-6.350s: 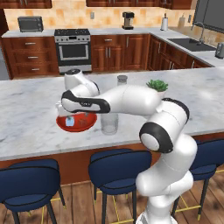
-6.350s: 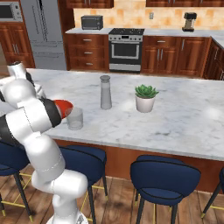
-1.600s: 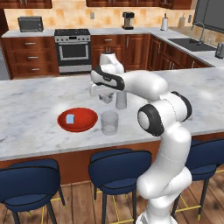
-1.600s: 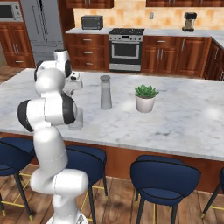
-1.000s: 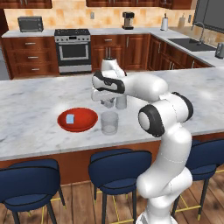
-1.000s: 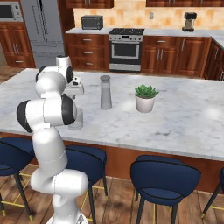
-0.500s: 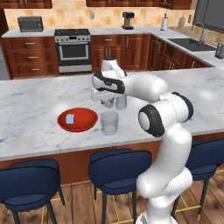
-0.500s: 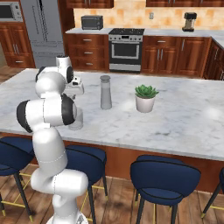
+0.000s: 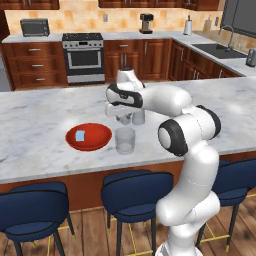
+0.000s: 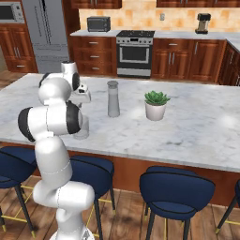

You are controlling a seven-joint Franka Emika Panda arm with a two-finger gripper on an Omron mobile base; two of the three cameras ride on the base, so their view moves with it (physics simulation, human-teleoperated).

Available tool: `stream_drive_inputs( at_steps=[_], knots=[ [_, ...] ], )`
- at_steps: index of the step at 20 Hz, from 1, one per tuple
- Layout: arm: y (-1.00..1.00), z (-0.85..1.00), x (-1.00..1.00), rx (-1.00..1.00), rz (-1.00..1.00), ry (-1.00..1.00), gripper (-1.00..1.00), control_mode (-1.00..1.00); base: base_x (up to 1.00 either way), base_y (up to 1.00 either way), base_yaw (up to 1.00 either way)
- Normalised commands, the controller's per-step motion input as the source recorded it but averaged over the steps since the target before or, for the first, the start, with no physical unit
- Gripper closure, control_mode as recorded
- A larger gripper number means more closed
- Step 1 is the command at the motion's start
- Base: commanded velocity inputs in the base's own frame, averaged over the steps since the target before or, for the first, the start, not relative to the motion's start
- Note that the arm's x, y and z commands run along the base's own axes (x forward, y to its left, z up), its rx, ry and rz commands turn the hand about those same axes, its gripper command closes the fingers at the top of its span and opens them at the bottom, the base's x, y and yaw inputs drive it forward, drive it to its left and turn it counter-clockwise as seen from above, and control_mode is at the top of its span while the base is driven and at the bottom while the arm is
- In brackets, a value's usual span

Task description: There are two ice cubes in the ice bowl. Place both ice cubes in the glass cup.

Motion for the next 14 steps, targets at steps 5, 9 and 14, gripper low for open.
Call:
stream_drive_inputs(
  at_steps=[5, 9, 14],
  knots=[
    [-0.02, -0.18, -0.02, 0.03, -0.04, 0.01, 1.00, -1.00, 0.00, 0.00, 0.00],
    [-0.06, -0.18, -0.02, 0.07, -0.06, 0.00, 1.00, -1.00, 0.00, 0.00, 0.00],
    [-0.01, -0.26, -0.02, 0.01, -0.05, 0.01, 1.00, -1.00, 0.00, 0.00, 0.00]
  ],
)
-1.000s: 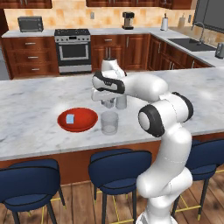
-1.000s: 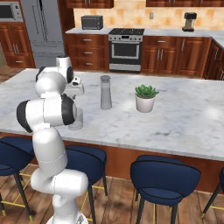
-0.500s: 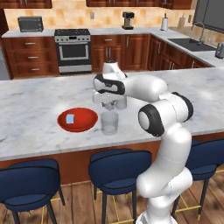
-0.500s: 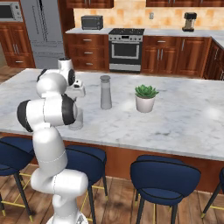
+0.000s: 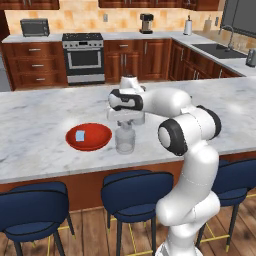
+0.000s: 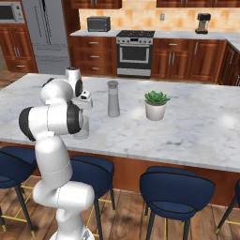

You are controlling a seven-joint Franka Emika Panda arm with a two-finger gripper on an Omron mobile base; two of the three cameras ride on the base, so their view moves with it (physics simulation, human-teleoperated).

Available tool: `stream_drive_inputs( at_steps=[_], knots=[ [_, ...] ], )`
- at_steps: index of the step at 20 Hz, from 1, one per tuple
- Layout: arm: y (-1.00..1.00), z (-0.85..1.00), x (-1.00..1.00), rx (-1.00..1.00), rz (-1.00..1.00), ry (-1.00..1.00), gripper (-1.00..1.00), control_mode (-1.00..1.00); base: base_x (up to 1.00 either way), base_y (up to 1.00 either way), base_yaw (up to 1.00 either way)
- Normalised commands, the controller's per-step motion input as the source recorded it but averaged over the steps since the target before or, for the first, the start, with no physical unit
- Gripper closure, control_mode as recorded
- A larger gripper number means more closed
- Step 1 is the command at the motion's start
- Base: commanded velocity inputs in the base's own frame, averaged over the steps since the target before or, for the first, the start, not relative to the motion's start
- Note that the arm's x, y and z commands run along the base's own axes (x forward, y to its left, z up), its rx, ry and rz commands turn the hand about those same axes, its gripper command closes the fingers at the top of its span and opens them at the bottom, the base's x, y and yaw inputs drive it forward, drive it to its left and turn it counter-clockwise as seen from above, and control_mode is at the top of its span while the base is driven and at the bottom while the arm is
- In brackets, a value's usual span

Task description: There are two ice cubes in the ice bowl. Place both ice cubes in the glass cup.

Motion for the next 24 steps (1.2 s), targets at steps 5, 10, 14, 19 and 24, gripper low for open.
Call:
stream_drive_inputs(
  at_steps=[5, 10, 14, 19, 24],
  knots=[
    [0.00, -0.11, 0.04, -0.05, -0.03, 0.00, 1.00, -1.00, 0.00, 0.00, 0.00],
    [0.00, -0.07, 0.28, -0.02, -0.01, 0.00, 1.00, -1.00, 0.00, 0.00, 0.00],
    [0.00, -0.11, 0.22, 0.00, 0.00, 0.01, 1.00, -1.00, 0.00, 0.00, 0.00],
    [0.23, 0.06, -0.01, -0.02, -0.01, -0.02, -1.00, -1.00, 0.00, 0.00, 0.00],
    [0.99, 0.16, -0.01, -0.05, 0.00, -0.11, -1.00, -1.00, 0.00, 0.00, 0.00]
  ],
)
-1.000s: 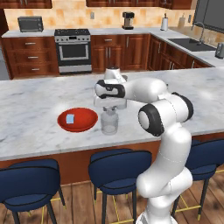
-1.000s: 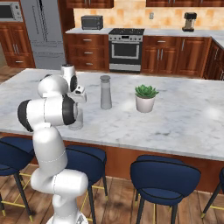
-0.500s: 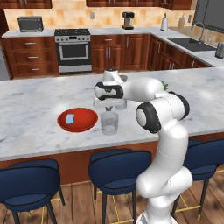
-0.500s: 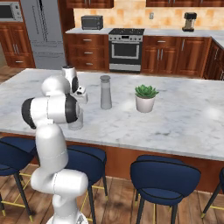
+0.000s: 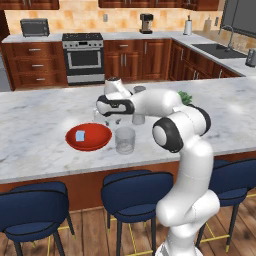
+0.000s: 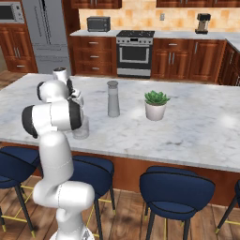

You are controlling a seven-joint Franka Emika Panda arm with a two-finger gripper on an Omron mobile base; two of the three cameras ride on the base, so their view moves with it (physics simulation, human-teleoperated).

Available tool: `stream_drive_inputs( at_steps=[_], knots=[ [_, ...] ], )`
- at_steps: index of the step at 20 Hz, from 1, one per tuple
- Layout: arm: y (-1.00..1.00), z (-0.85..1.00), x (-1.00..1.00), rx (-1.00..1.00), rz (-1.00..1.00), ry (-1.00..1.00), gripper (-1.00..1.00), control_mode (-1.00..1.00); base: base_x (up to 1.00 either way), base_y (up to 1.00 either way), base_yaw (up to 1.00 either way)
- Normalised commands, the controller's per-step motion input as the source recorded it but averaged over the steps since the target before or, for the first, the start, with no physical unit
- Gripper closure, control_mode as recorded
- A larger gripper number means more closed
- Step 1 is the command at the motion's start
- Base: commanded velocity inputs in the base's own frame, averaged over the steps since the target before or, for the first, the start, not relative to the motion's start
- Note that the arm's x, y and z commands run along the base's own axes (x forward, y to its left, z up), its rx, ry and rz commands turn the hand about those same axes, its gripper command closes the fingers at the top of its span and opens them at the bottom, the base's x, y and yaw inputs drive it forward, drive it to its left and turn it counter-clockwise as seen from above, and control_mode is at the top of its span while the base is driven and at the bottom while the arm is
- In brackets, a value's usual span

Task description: There are two ice cubes in the ice bowl. Place both ice cubes in the glass cup.

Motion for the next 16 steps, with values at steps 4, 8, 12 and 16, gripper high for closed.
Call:
stream_drive_inputs(
  at_steps=[4, 8, 12, 16],
  knots=[
    [0.81, 0.00, 0.01, 0.01, 0.00, -0.08, -1.00, -1.00, 0.00, 0.00, 0.00],
    [0.30, 0.00, 0.00, 0.11, 0.00, -0.04, -1.00, -1.00, 0.00, 0.00, 0.00],
    [0.11, 0.00, 0.00, 0.11, -0.04, -0.07, -1.00, -1.00, 0.00, 0.00, 0.00],
    [0.20, 0.00, 0.03, 0.12, -0.05, -0.09, -1.00, -1.00, 0.00, 0.00, 0.00]
  ],
)
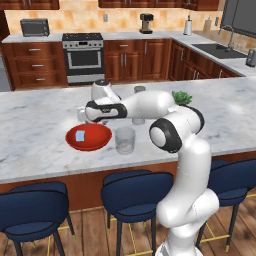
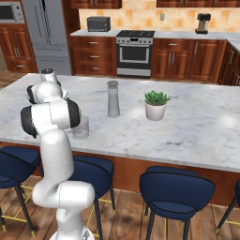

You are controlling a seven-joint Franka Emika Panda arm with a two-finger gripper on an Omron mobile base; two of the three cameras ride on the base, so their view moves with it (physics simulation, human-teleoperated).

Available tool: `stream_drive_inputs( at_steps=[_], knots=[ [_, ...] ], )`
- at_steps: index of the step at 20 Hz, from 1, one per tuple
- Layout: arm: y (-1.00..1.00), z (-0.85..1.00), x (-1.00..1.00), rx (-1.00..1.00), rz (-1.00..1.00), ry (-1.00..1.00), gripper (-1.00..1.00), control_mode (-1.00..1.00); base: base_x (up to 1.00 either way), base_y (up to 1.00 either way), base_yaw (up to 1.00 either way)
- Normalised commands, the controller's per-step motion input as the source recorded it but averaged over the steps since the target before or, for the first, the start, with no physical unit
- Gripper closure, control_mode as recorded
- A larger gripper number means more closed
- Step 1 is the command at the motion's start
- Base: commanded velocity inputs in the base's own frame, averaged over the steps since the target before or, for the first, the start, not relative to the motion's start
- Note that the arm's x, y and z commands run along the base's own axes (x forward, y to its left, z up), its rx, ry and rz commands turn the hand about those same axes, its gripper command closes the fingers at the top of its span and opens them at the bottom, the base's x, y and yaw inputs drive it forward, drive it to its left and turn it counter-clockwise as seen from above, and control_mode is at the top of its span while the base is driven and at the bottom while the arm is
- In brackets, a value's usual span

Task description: There are two ice cubes in the ice bowl. Place both ice cubes in the glass cup.

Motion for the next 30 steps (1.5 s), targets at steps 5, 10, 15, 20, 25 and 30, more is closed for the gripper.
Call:
stream_drive_inputs(
  at_steps=[5, 10, 15, 20, 25, 30],
  knots=[
    [0.35, -0.15, 0.04, 0.12, -0.03, -0.04, -1.00, -1.00, 0.00, 0.00, 0.00],
    [0.43, -0.09, 0.14, 0.07, -0.03, 0.00, -1.00, -1.00, 0.00, 0.00, 0.00],
    [0.31, -0.05, 0.18, -0.01, -0.02, 0.00, -1.00, -1.00, 0.00, 0.00, 0.00],
    [0.09, -0.07, 0.27, -0.05, 0.00, 0.03, -1.00, -1.00, 0.00, 0.00, 0.00],
    [0.01, -0.34, 0.16, -0.02, 0.00, 0.05, -1.00, -1.00, 0.00, 0.00, 0.00],
    [0.00, -0.30, 0.03, 0.00, 0.00, 0.02, -1.00, -1.00, 0.00, 0.00, 0.00]
  ],
)
